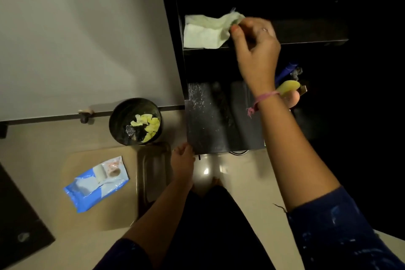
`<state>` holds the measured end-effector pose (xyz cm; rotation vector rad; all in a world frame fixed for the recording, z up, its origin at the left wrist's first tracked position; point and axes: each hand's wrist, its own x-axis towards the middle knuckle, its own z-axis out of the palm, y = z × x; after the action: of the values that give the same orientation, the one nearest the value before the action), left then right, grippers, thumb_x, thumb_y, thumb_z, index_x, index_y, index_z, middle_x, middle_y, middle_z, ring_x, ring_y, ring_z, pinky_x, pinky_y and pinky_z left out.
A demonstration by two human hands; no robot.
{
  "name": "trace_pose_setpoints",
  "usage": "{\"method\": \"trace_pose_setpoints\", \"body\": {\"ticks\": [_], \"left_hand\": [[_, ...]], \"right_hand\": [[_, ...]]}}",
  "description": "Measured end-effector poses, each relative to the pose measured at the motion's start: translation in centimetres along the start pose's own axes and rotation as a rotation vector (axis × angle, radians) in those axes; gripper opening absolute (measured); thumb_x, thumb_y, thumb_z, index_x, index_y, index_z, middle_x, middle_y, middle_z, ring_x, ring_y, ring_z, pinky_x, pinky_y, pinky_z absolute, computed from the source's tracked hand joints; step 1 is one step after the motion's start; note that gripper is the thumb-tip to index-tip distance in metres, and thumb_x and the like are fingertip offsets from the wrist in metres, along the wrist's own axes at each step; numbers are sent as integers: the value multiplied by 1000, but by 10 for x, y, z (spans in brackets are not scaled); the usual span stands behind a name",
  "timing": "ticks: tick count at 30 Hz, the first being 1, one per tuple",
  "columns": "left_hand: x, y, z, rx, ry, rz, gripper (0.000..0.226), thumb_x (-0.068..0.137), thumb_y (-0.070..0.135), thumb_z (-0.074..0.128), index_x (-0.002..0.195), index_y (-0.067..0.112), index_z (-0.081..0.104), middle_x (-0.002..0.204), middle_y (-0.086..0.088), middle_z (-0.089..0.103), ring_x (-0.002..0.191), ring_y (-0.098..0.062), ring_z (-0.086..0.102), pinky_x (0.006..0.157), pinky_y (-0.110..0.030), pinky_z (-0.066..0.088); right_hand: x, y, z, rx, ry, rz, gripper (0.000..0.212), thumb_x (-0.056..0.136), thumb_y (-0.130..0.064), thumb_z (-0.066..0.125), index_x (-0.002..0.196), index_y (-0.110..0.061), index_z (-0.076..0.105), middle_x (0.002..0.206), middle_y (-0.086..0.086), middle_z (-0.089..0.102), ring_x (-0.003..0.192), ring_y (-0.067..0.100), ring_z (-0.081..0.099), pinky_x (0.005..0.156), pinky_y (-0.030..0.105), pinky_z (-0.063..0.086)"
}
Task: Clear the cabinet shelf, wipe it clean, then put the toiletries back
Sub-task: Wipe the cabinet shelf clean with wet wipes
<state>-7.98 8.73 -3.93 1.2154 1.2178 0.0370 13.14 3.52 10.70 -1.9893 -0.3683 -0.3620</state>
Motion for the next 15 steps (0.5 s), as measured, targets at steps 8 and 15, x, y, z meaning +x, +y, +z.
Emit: {"method": "trace_pose_setpoints", "body": {"ticks": [8,15], "left_hand": [[8,10,7,-115,39,-17,15,93,7,48,96,13,60,84,0,61,71,-8,57,49,-10,49],[23,-8,-3,-136,175,-95,26,92,7,49,116,5,58,85,3,60,76,-9,57,68,-21,48]], "right_hand": [[28,-36,25,-432,-643,-340,52,87,-37,58,134,-15,49,134,8,47,122,26,44,103,31,38],[10,-34,9,-359,-287,-408,27,89,-17,53,110,-9,67,107,8,66,97,20,63,80,24,46]]}}
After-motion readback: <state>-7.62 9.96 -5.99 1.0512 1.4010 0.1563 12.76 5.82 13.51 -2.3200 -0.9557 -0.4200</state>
